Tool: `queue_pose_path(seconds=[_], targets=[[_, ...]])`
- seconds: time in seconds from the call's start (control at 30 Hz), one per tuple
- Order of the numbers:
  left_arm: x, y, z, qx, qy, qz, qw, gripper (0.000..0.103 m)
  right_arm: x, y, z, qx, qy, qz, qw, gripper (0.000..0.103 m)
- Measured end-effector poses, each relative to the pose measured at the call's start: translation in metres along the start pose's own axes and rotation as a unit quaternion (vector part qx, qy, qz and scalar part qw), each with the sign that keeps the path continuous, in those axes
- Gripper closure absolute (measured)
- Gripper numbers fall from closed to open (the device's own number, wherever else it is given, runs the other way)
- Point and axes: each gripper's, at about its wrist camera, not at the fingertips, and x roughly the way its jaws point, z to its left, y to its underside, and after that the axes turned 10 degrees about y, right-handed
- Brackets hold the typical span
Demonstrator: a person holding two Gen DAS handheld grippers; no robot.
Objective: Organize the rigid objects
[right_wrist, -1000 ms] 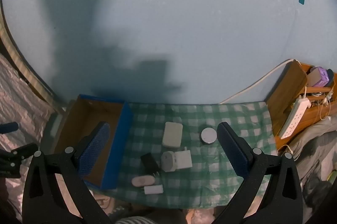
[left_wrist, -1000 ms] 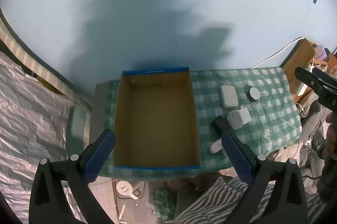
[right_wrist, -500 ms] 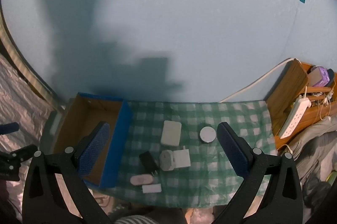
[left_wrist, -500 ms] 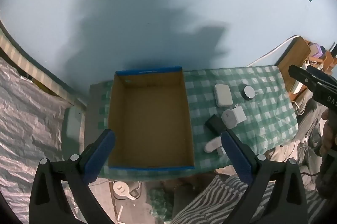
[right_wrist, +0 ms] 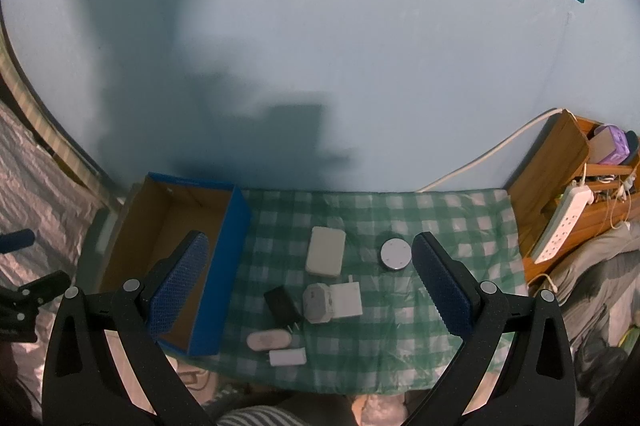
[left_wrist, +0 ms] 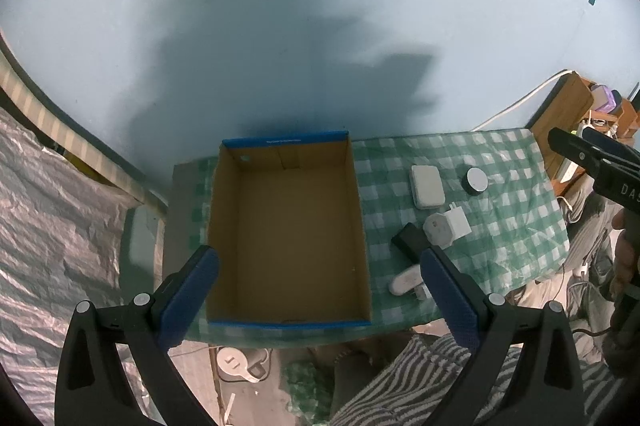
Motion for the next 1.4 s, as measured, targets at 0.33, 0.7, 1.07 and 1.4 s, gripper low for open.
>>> queue_pose_path(seconds=[0.33,0.7,1.07,1.4], targets=[[0.0015,0.0007,-0.0031,0.000,0.000,0.001,1.0000,0.001,0.0002,-0.0008,0.0000,0.000,-0.001,0.003,1.000,0.002],[0.0026,0.0017,-0.0062,0.001,0.001,0.000,1.0000,0.001,0.0015,-0.0036,0.0005,-0.002,-0.001,0.006,1.000,0.002],[0.0028,0.0019,-0.0072,0.001,0.002,0.001,1.0000,0.001,0.0016,0.0036,0.0026,-0.005,-0.003,0.008,1.000,0.002],[0.0036,-0.0008,-0.0058,0.002,0.002,0.003,1.0000,0.001,0.0028,0.0026,0.0024,-0.006,-0.002,0.011,1.000,0.002]])
